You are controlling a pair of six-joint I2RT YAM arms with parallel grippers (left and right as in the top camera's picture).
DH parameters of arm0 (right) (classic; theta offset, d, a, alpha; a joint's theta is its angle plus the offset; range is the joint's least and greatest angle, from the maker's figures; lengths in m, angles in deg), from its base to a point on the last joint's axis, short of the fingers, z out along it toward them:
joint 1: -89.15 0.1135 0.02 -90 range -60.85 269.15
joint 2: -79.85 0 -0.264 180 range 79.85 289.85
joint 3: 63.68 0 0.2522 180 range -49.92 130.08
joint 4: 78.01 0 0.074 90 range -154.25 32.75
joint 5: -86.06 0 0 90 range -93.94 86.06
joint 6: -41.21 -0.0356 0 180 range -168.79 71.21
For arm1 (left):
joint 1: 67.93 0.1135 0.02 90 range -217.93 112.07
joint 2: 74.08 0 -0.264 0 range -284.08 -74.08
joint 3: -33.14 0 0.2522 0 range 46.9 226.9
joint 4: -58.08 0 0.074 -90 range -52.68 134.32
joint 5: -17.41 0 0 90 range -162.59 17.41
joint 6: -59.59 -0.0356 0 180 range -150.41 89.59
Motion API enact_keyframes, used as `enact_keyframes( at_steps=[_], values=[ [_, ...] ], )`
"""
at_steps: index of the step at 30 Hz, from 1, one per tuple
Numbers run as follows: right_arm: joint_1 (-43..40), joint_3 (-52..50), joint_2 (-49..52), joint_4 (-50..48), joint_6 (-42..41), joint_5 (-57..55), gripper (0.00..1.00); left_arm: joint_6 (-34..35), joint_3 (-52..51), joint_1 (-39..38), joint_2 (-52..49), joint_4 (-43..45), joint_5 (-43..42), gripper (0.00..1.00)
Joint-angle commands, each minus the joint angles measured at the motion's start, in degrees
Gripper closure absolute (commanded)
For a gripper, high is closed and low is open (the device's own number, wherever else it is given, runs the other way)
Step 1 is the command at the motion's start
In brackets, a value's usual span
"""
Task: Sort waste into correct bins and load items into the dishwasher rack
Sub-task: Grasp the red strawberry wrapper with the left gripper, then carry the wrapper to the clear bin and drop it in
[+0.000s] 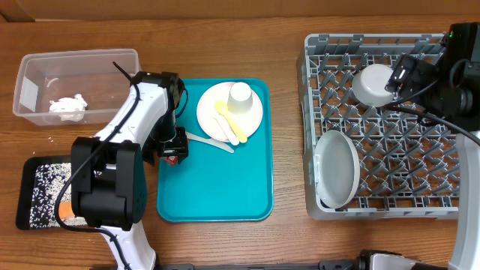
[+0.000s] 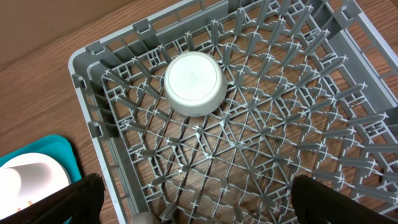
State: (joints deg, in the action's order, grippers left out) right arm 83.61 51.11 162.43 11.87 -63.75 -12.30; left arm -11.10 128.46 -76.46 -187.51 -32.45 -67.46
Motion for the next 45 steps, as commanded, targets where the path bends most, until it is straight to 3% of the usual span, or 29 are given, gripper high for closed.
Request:
enact_keyframes(
  at_steps=[1, 6, 11, 17, 26, 38, 45],
  values=[
    [0.07, 0.98, 0.15, -0.2, -0.28, -0.59, 0.0, 1.51, -0.46, 0.26, -0.2, 1.44, 1.49, 0.38],
    [0.07, 0.98, 0.15, -0.2, -0.28, -0.59, 0.0, 1.49, -0.37, 0.26, -0.2, 2.56, 1.53, 0.57],
    [0.07, 0.98, 0.15, -0.2, -0.28, -0.59, 0.0, 1.44, -0.39, 0.26, -0.2, 2.51, 2.1, 0.6],
    [0.07, 0.98, 0.17, -0.22, -0.28, -0.59, 0.0, 1.46, -0.39, 0.26, -0.2, 2.54, 2.64, 0.96],
    [0.07, 0.98, 0.15, -0.22, -0.28, -0.59, 0.0, 1.49, 1.64, 0.26, -0.13, 0.13, 2.78, 0.96],
    [0.07, 0.98, 0.15, -0.2, -0.28, -0.59, 0.0, 0.63, 19.56, 0.26, -0.11, -12.41, -0.57, 0.96],
    [0.07, 0.98, 0.15, -0.2, -0.28, -0.59, 0.0, 0.17, 23.61, 0.26, -0.11, -16.04, -0.7, 0.96]
  ],
)
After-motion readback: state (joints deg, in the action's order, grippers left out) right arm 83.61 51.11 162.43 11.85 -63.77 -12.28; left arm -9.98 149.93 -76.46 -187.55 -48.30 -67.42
